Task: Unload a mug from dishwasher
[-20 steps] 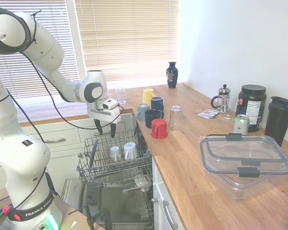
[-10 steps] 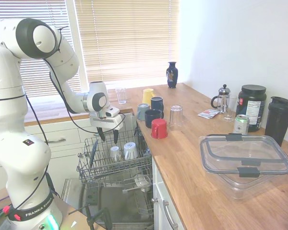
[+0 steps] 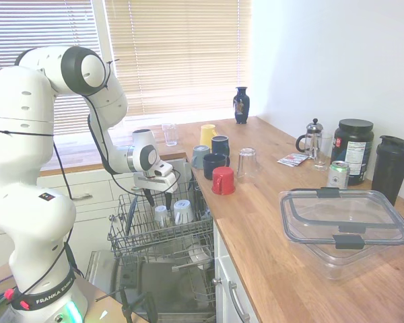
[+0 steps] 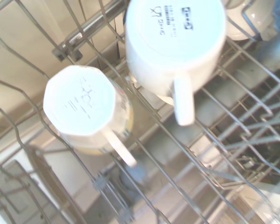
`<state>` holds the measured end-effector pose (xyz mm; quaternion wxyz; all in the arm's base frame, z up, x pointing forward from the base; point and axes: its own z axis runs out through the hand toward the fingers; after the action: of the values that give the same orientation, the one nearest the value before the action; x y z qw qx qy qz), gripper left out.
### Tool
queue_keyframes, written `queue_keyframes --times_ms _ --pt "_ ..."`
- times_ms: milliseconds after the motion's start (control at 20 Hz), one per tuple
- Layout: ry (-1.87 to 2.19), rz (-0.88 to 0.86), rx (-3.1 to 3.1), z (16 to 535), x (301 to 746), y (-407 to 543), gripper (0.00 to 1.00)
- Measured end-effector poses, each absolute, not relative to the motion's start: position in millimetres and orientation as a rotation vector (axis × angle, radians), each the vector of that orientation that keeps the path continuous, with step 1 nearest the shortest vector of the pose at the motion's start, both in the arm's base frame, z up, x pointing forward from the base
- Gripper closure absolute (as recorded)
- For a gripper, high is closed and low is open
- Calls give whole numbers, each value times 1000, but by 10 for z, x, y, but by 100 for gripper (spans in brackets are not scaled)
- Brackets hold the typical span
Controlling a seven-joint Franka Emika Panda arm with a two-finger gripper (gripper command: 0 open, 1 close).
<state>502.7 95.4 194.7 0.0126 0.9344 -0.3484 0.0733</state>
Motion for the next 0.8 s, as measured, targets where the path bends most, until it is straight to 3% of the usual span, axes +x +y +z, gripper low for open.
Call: queue_keyframes --times_ms 800 --pt "-1180 319 2849 1130 5463 1134 0"
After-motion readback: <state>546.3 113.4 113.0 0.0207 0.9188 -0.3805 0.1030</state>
